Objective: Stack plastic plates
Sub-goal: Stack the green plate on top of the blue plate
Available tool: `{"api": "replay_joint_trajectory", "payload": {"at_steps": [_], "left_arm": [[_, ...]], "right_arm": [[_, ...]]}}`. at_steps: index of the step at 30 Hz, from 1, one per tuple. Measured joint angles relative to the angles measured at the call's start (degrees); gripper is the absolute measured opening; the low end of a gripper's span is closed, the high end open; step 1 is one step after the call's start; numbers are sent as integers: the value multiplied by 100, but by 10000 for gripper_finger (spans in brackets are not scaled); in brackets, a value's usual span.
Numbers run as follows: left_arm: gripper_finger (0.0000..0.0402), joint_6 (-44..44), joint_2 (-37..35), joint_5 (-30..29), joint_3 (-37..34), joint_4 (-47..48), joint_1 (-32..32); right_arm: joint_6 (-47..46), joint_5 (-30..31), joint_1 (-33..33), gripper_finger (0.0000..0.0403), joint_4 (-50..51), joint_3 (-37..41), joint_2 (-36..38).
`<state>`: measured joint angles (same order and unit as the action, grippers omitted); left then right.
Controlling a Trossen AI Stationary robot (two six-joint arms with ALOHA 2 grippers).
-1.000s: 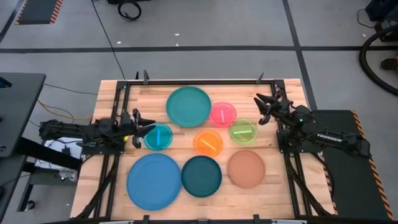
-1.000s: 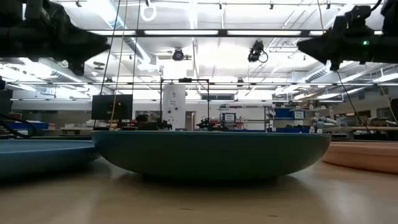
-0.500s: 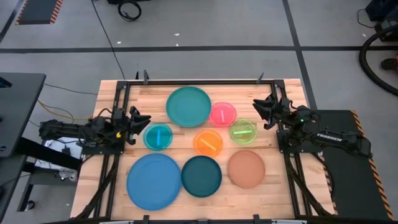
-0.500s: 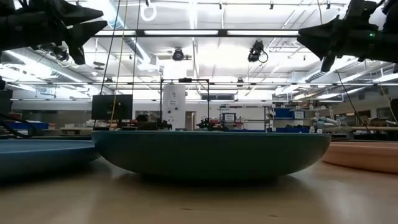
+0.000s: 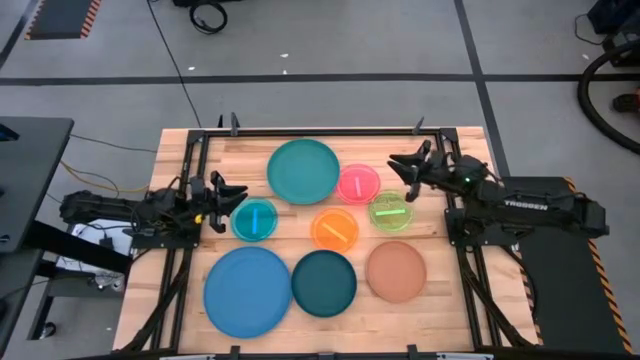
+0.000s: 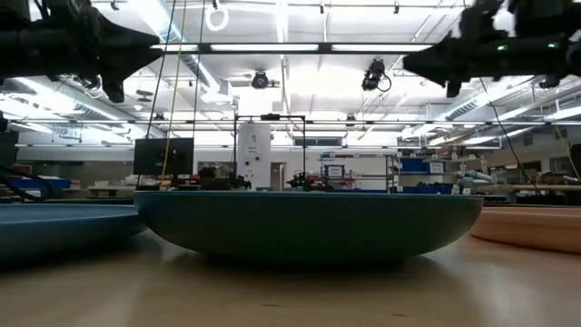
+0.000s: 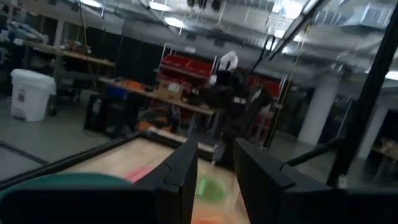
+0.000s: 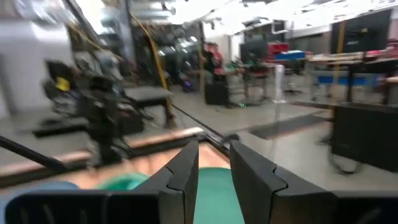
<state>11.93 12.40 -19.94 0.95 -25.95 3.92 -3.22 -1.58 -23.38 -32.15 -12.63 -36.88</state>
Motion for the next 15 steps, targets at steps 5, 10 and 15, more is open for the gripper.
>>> {"api": "replay_joint_trajectory", "payload": {"at_steps": [5,10,15], "left_arm": [[112,-64,38,2,502,811,0],[112,-64,219,-228,1071,2345,2],[112,-137,480,-378,1102,2543,3]], "right_arm": [[390,158,0,101,-28,-509,-950],[704,-88,0,101,-8,-1203,-2000],[936,-384,2,101,217,-1868,-2904]]}}
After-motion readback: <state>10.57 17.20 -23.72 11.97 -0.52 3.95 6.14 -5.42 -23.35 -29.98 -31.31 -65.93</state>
